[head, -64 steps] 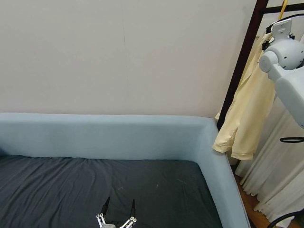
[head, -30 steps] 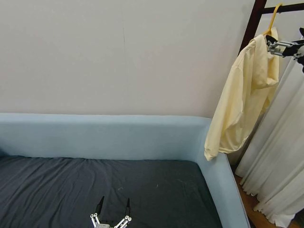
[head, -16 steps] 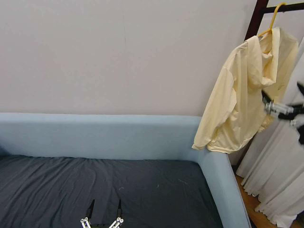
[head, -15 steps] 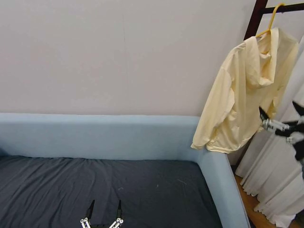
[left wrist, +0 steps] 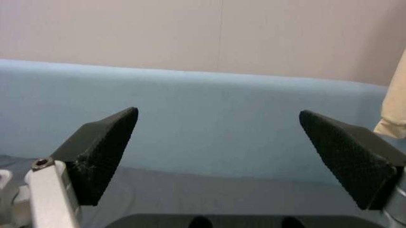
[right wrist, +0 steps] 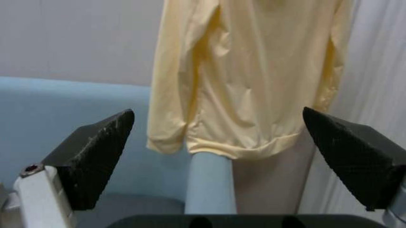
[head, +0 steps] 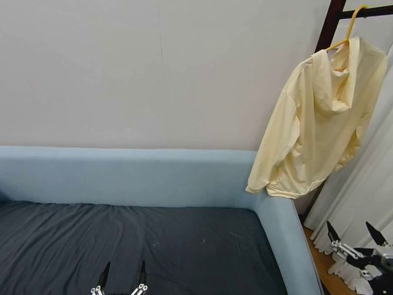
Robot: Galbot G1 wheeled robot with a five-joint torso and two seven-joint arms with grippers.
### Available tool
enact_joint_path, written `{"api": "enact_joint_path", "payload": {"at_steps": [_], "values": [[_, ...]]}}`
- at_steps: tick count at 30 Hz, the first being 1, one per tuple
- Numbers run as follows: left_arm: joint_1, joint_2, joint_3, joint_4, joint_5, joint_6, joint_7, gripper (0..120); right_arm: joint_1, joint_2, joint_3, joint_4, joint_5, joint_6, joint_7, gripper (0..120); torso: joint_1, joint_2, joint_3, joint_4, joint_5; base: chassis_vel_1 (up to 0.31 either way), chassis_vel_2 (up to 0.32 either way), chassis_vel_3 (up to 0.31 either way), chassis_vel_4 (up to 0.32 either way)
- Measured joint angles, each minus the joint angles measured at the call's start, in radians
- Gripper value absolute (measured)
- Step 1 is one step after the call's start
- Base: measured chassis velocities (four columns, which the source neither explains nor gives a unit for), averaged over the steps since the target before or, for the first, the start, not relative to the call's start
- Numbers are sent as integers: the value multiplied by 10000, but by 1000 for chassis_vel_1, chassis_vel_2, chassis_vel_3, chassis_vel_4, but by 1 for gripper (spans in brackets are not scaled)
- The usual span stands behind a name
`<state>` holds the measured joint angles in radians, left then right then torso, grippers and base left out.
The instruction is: Pick up the clothes from the sofa and hang them on the clothes hanger.
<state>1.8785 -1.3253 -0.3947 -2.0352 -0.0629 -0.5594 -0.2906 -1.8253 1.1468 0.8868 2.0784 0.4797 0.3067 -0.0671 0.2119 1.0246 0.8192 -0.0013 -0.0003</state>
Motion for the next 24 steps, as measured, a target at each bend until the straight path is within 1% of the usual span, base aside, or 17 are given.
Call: {"api": "enact_joint_path", "payload": {"at_steps": [1, 2, 5, 7, 9, 14, 20, 24], "values": [[-16, 19, -25, -18, -23, 0, -17, 100, -173, 79, -52, -95, -89, 323, -332, 100, 0, -1, 0, -3, 0, 0, 0, 0, 0], [-16, 19, -25, -18, -23, 0, -17, 100, -173, 79, -52, -95, -89, 323, -332, 100, 0, -1, 0, -3, 0, 0, 0, 0, 0], [-5, 93, -63, -36, -35, 21, -33, 100, -571, 352, -168, -269, -326, 1023, -1119, 100, 0, 0, 0, -2, 0, 0, 0, 0, 0], [-6, 98, -73, -36, -34, 36, -50, 100, -614, 405, -201, -295, -413, 1119, -1195, 100, 0, 0, 0, -3, 0, 0, 0, 0, 0], [-12, 96, -92, -31, -29, 126, -105, 100, -773, 669, -436, -454, -957, 1503, -1399, 100, 0, 0, 0, -3, 1, 0, 0, 0, 0], [54, 53, -6, -3, 101, 135, -121, 100, -828, 895, -703, -579, -1235, 1608, -1293, 100, 1, -1, 1, -2, 3, 0, 0, 0, 0], [182, 78, 71, 88, 257, -9, -62, 100, -802, 1012, -805, -570, -1266, 1503, -876, 100, 1, -1, 1, -2, 2, 0, 0, 0, 0], [192, 85, 82, 93, 255, -23, -49, 100, -798, 1023, -805, -563, -1272, 1463, -827, 100, 1, -1, 1, -2, 2, 0, 0, 0, 0]]}}
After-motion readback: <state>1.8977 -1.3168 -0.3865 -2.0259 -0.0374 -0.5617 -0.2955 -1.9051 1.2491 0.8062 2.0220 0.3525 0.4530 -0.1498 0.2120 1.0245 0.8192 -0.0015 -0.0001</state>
